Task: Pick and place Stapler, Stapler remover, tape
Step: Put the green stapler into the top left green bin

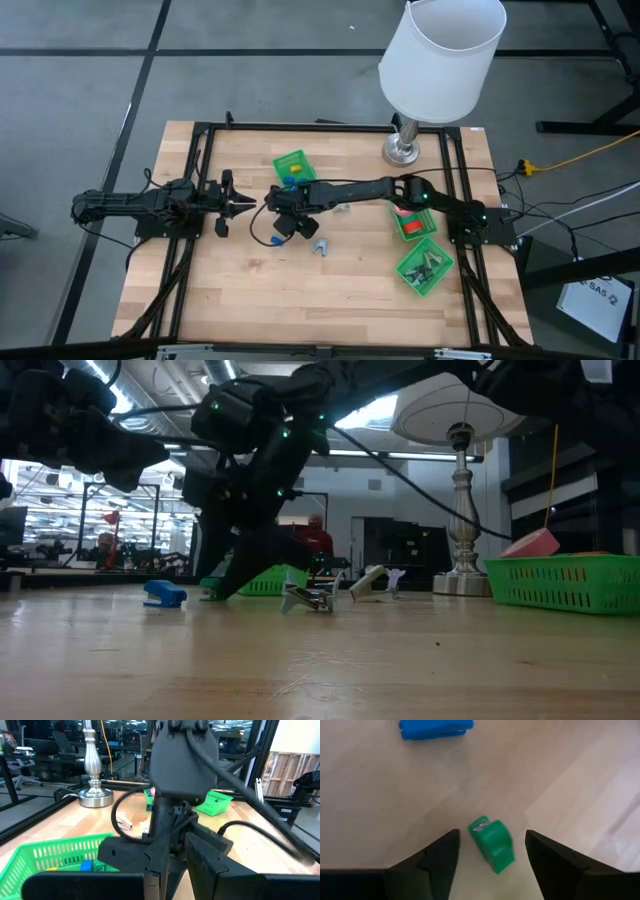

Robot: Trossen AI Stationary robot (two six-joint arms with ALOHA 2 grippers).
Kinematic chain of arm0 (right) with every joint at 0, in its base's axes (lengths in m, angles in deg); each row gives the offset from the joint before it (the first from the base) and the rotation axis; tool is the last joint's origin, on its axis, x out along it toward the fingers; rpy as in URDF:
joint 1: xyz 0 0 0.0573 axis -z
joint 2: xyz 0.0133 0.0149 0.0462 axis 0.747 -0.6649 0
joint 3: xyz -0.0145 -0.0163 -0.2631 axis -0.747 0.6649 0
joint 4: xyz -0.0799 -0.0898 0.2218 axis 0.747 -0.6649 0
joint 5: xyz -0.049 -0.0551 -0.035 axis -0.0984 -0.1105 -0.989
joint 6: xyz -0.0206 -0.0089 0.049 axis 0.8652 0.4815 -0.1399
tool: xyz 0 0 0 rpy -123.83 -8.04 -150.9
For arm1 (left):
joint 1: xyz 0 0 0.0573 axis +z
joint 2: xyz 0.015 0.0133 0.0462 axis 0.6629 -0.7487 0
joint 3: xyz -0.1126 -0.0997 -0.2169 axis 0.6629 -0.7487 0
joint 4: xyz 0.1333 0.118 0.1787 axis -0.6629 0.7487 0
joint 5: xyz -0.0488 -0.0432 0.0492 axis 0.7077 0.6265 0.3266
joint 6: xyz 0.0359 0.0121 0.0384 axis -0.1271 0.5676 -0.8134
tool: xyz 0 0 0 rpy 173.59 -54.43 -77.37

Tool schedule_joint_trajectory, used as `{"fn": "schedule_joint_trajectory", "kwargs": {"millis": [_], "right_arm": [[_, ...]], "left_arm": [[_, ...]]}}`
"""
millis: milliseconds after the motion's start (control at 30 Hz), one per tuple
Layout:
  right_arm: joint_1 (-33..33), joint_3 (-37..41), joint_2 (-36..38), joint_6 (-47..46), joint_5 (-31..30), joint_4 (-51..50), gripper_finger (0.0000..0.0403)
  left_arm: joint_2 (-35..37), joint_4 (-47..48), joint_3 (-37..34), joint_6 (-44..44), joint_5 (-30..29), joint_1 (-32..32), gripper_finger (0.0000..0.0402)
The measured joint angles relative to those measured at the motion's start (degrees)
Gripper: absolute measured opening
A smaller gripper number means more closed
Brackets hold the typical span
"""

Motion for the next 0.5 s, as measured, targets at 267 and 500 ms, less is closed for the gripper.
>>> {"fn": "schedule_joint_trajectory", "kwargs": {"millis": [267,500], "right_arm": [[0.3,1.6,0.0,-0.2,0.2,2.1,0.0165],[0.5,1.6,0.0,-3.8,0.0,2.0,0.0068]], "left_arm": [[0.0,0.0,0.0,0.0,0.0,0.0,0.0058],[0.0,0.0,0.0,0.0,0.0,0.0,0.0058]]}}
